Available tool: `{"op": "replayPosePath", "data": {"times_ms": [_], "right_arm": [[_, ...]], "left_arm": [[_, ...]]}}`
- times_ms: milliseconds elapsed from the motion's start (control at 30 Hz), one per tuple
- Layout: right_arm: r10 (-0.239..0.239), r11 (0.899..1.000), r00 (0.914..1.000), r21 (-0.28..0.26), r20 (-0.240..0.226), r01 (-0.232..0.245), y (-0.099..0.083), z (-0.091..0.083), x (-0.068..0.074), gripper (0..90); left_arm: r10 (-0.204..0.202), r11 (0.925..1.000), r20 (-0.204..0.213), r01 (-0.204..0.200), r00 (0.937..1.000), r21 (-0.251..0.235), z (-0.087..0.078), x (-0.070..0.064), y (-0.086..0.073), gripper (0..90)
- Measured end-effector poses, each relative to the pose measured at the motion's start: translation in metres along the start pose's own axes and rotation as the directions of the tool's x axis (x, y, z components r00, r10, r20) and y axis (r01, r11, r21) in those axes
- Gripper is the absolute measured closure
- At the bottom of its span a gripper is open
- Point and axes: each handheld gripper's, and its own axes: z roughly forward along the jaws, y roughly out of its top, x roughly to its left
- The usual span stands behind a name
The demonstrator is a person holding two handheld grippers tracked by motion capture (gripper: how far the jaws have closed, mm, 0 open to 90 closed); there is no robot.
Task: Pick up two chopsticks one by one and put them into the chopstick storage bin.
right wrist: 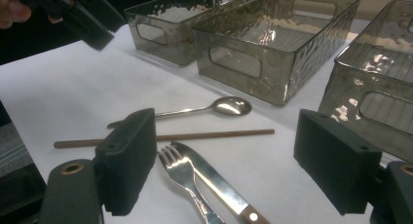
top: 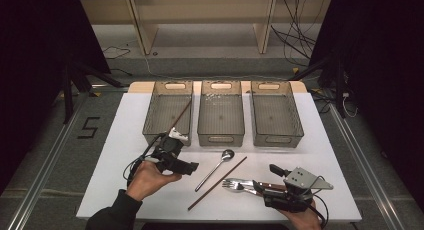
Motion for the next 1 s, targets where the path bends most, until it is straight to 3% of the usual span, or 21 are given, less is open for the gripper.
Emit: {"op": "replayPosePath", "data": {"times_ms": [500, 700, 1000], "right_arm": [[0.004, 1.0, 1.0, 0.001, -0.002, -0.004, -0.001, 0.0, -0.002, 24.3], [0.004, 1.0, 1.0, 0.003, -0.002, -0.004, -0.001, 0.0, -0.001, 24.3], [0.001, 1.0, 1.0, 0.002, 0.0, -0.001, -0.001, 0.0, -0.001, 24.3]], "left_arm": [[0.045, 0.9964, 0.068, -0.049, 0.9967, 0.069, 0.016, -0.021, -0.005, 20.2], [0.048, 0.9967, 0.086, -0.053, 0.9951, 0.061, 0.018, -0.026, -0.008, 20.6], [0.076, 0.9874, 0.1, -0.088, 0.9921, 0.131, 0.025, -0.03, -0.012, 22.7]]}}
